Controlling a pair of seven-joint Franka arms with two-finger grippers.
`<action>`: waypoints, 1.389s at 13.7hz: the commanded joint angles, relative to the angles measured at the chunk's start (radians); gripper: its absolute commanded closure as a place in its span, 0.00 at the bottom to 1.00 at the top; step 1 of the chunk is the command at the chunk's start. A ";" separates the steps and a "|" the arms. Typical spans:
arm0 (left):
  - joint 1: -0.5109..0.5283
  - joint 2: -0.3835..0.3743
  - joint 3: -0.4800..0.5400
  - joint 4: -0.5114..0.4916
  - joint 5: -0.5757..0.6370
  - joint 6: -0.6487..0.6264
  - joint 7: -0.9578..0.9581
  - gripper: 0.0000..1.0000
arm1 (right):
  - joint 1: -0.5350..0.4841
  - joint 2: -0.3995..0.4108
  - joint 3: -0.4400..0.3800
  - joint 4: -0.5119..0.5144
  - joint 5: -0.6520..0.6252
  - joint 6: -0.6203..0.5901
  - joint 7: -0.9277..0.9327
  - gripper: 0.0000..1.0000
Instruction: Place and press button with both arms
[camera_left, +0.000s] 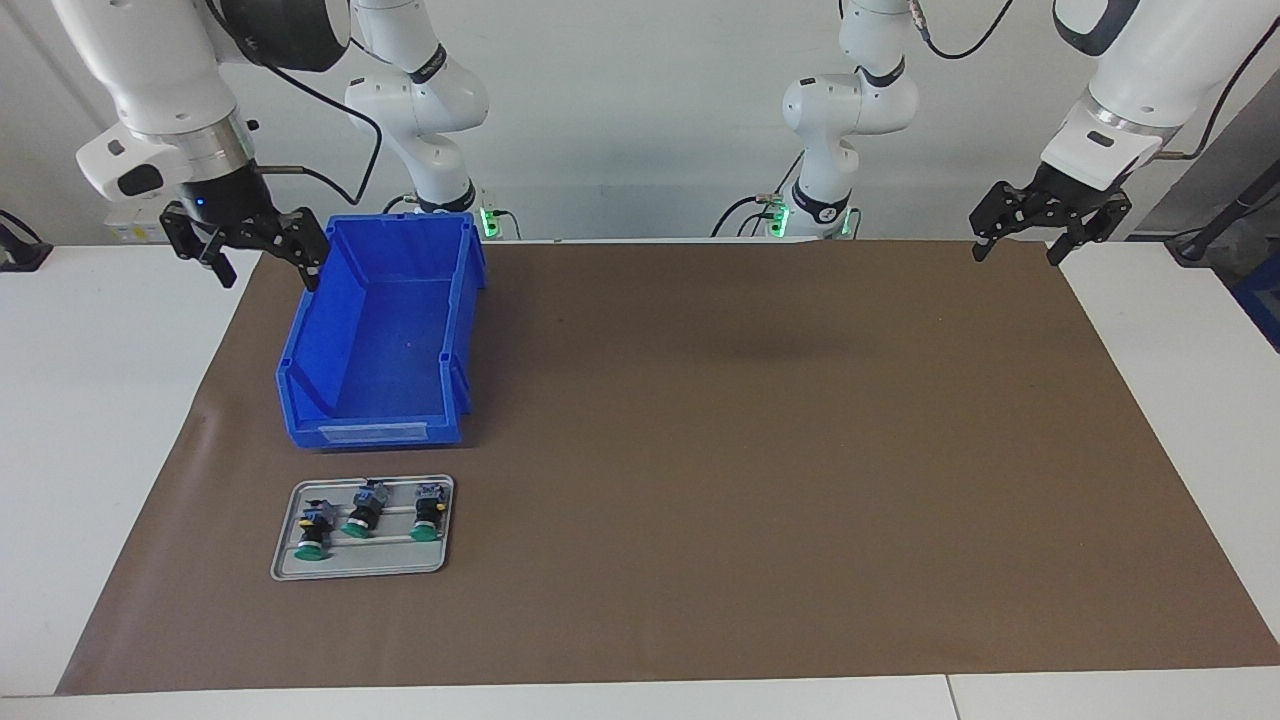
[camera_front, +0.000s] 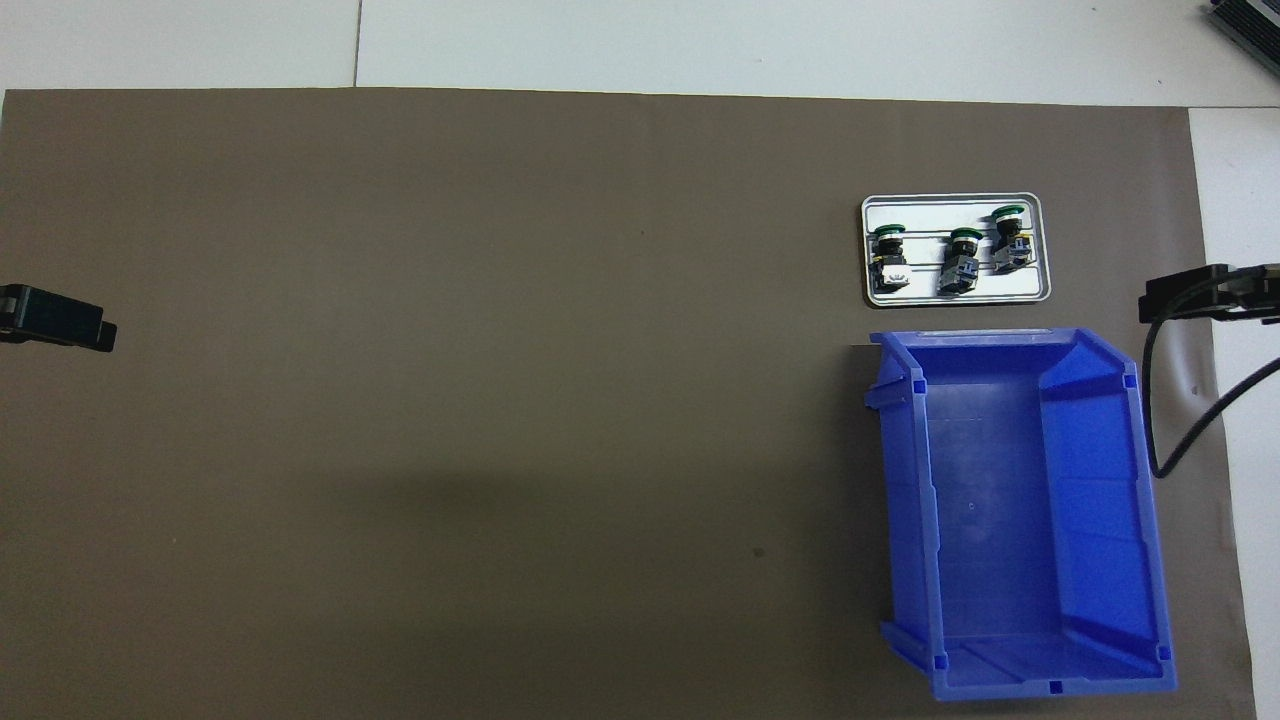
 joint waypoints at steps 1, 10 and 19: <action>0.007 -0.015 -0.005 -0.012 0.002 -0.007 -0.009 0.00 | -0.024 0.139 0.003 0.060 0.004 0.103 0.014 0.00; 0.007 -0.015 -0.005 -0.012 0.002 -0.008 -0.009 0.00 | -0.017 0.473 0.005 0.029 0.136 0.479 0.018 0.00; 0.007 -0.015 -0.005 -0.012 0.000 -0.008 -0.009 0.00 | -0.021 0.487 0.005 -0.137 0.199 0.605 -0.009 0.00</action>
